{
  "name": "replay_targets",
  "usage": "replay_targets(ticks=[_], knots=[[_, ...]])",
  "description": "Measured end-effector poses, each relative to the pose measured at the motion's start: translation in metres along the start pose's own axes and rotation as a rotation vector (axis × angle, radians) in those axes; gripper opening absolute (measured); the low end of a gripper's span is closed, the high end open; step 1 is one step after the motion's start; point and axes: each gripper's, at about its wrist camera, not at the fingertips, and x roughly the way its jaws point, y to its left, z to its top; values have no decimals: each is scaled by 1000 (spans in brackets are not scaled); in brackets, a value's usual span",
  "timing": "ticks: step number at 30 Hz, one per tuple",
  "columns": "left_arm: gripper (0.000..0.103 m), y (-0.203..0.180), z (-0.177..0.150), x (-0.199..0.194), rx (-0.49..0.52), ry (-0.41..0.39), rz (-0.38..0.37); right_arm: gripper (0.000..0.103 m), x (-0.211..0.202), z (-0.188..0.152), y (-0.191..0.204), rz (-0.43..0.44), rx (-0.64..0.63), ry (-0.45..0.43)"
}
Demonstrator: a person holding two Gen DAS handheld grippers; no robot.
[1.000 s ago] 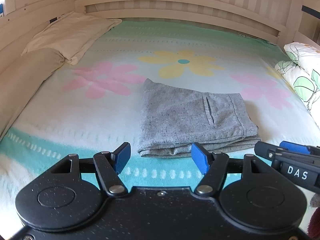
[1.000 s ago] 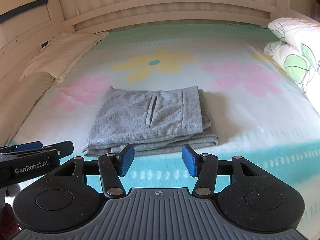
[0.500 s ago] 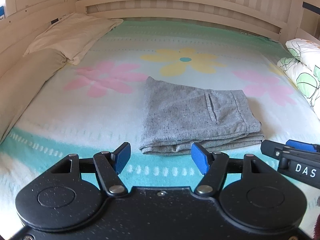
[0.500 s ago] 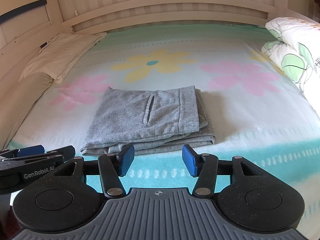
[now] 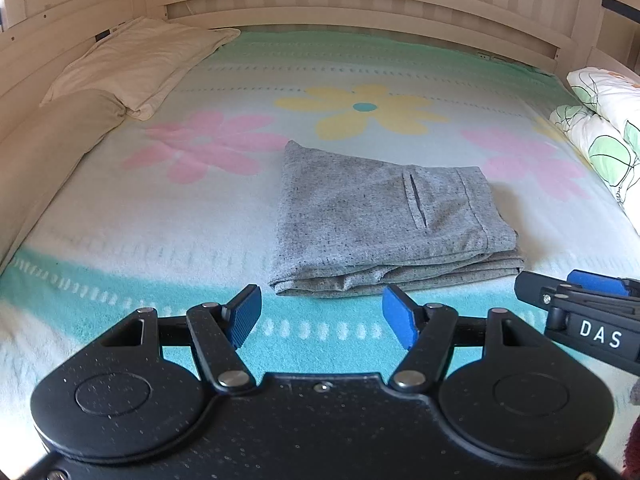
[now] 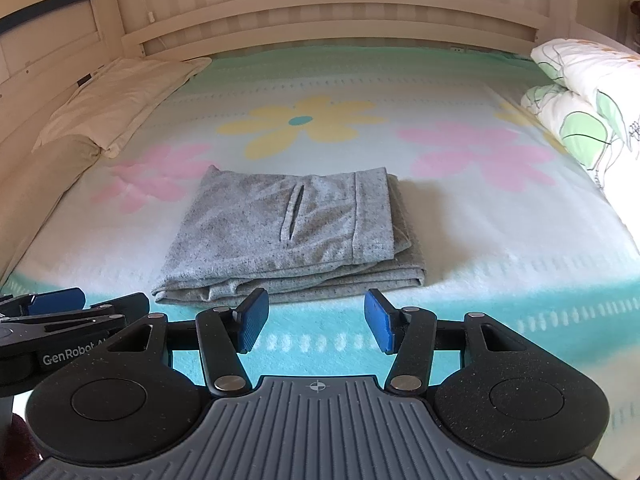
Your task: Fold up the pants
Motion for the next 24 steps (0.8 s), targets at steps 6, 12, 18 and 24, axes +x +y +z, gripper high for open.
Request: replay_targets(ticks=[6, 12, 18, 24], knots=[[70, -1, -1, 1, 4, 4, 5, 52, 0, 0, 0, 0, 0, 0], [69, -3, -1, 2, 8, 6, 4, 52, 0, 0, 0, 1, -1, 1], [70, -4, -1, 3, 11, 9, 5, 52, 0, -1, 0, 4, -6, 4], [69, -4, -1, 3, 10, 9, 5, 52, 0, -1, 0, 4, -6, 5]])
